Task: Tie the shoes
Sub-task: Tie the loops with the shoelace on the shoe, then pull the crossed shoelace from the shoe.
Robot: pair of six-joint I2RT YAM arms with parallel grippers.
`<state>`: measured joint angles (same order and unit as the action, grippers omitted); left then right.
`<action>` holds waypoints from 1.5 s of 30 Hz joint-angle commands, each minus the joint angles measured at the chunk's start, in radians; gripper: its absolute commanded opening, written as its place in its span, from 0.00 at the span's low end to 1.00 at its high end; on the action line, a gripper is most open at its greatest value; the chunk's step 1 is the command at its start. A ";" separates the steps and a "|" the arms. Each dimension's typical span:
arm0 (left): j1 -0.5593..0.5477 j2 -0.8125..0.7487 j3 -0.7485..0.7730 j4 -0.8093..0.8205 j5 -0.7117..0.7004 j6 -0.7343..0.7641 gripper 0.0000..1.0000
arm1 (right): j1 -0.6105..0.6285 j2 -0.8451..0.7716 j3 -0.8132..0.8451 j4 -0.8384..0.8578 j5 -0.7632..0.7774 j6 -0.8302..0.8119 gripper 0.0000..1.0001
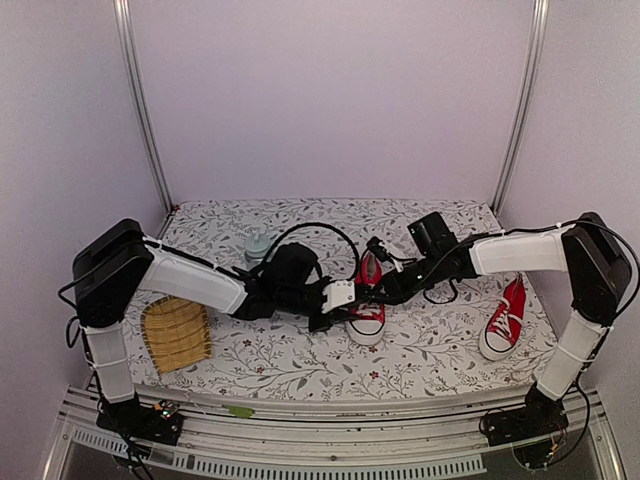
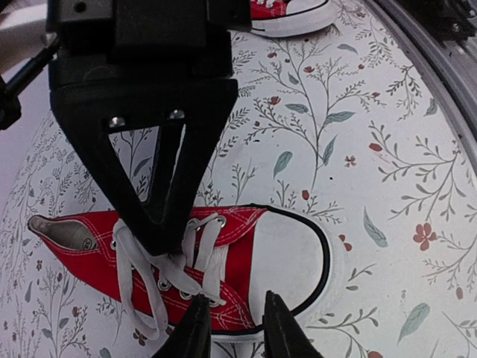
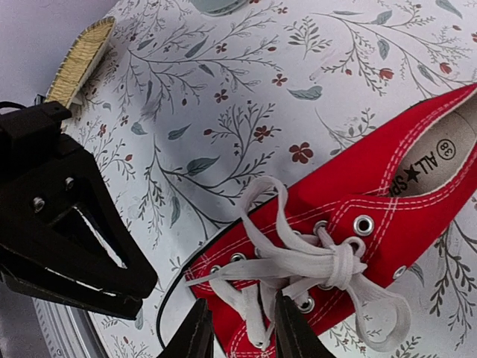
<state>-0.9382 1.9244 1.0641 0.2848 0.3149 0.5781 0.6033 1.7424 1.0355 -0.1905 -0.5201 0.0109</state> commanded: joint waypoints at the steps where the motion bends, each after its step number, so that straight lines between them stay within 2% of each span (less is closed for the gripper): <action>1: -0.008 0.033 0.016 0.022 0.025 -0.086 0.26 | 0.006 0.044 -0.003 0.016 0.079 0.027 0.30; 10: -0.026 0.113 0.003 0.166 -0.106 -0.153 0.29 | 0.021 0.054 -0.011 0.001 0.111 0.013 0.30; 12: -0.031 0.117 -0.002 0.187 -0.165 -0.154 0.26 | 0.024 0.067 -0.007 -0.002 0.113 0.014 0.30; 16: -0.037 0.113 -0.007 0.190 -0.205 -0.149 0.22 | 0.030 0.071 0.001 -0.016 0.123 0.004 0.30; 25: -0.037 0.100 -0.019 0.171 -0.303 -0.136 0.24 | 0.062 0.070 0.027 -0.006 0.165 0.024 0.31; 35: -0.037 0.103 -0.047 0.189 -0.326 -0.131 0.26 | 0.076 0.101 0.056 -0.009 0.244 0.044 0.29; 37: -0.036 0.105 -0.049 0.198 -0.328 -0.128 0.26 | 0.079 0.107 0.060 -0.006 0.250 0.047 0.27; 40: -0.036 0.110 -0.047 0.218 -0.330 -0.127 0.23 | 0.077 0.106 0.068 -0.017 0.253 0.044 0.15; 45: -0.036 0.112 -0.048 0.217 -0.317 -0.124 0.06 | 0.079 0.078 0.073 -0.053 0.241 0.026 0.02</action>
<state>-0.9623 2.0212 1.0290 0.4786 -0.0078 0.4427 0.6704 1.8278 1.0866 -0.2073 -0.2775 0.0456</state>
